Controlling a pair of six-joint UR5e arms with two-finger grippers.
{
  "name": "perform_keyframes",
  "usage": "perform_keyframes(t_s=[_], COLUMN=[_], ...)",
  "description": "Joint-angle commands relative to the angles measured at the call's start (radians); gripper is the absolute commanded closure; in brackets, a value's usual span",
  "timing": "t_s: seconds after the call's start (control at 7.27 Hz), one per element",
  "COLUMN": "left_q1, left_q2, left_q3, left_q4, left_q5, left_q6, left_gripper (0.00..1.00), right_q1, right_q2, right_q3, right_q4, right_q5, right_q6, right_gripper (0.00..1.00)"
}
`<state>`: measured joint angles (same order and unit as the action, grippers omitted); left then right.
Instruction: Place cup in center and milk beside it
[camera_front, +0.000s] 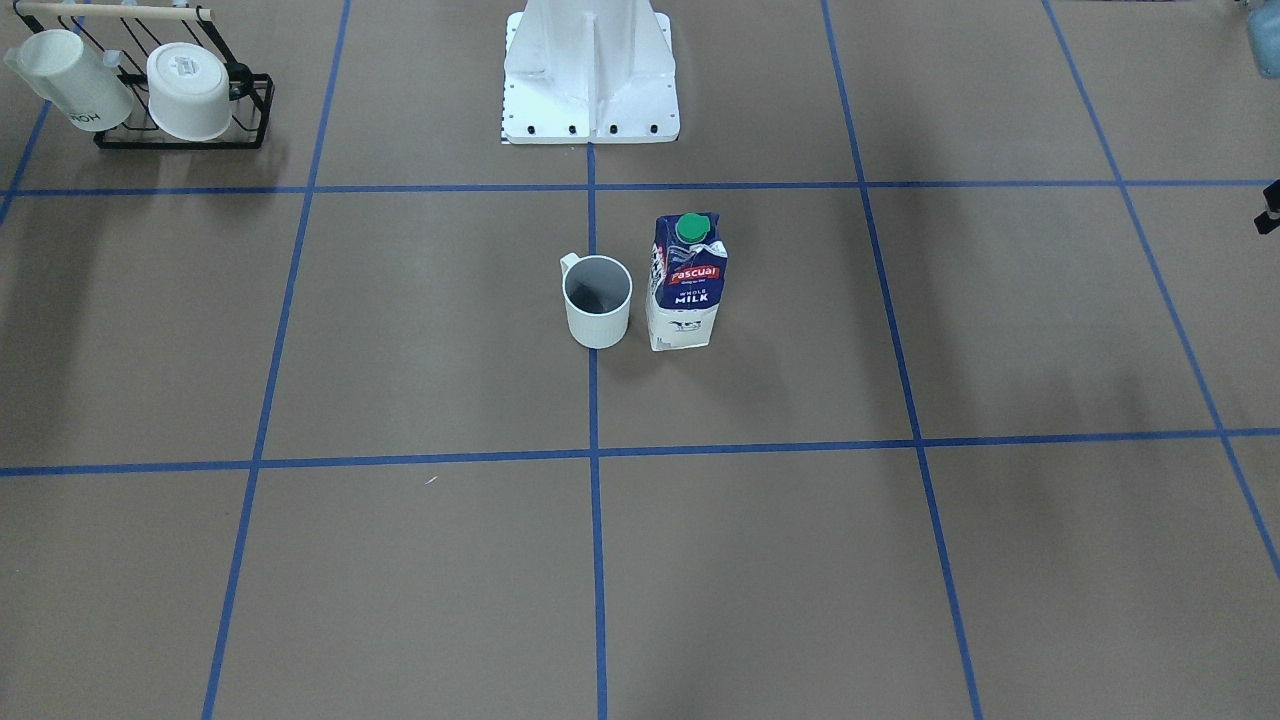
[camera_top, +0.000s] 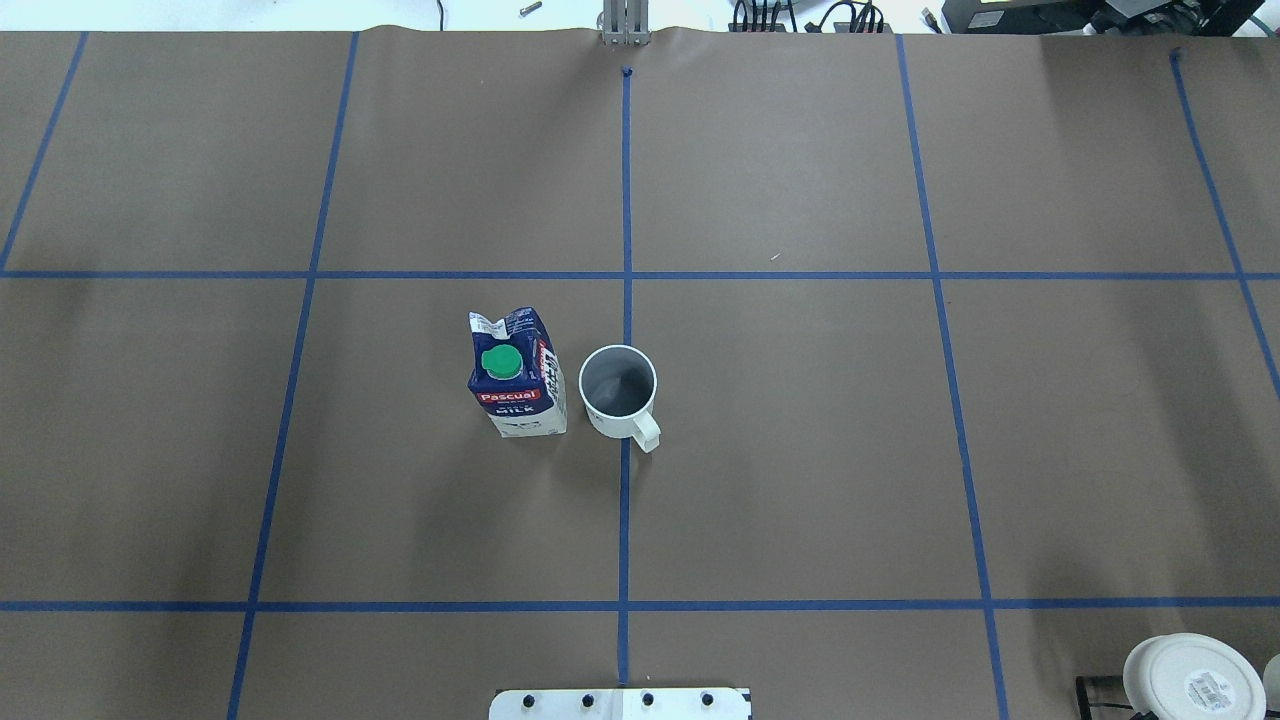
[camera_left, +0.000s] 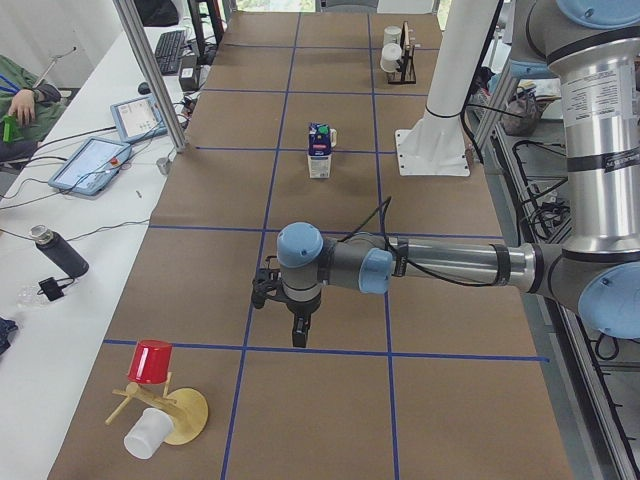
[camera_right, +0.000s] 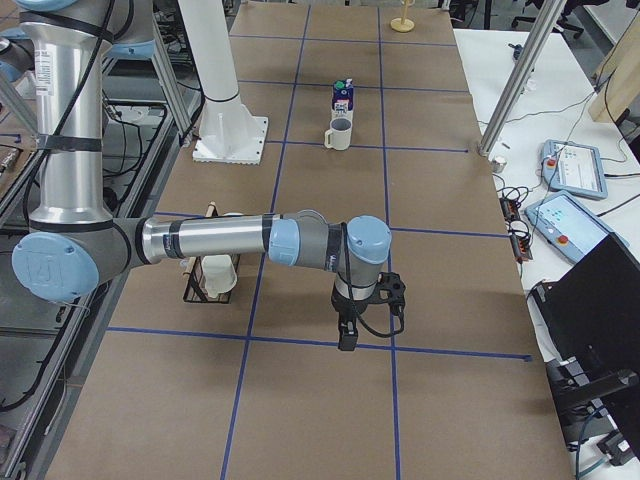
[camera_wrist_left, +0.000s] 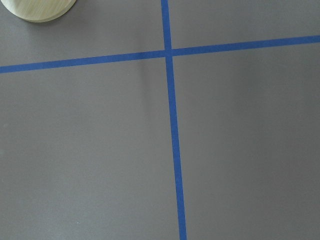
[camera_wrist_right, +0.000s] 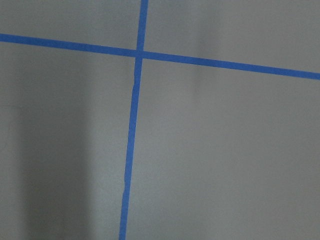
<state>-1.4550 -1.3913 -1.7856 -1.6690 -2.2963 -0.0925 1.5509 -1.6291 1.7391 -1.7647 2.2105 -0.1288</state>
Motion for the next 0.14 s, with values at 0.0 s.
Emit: perform_keyframes(t_s=[0.0], left_q1=[-0.001], left_q2=[0.0], left_q3=[-0.002], left_q4=[0.0], left_q5=[0.0], left_q6=[0.0], left_gripper=[0.01], right_q1=[0.0], right_q2=[-0.002], right_q3=[-0.001], right_q4=[0.013], right_q5=[0.0], right_q6=[0.0], right_gripper=[0.0])
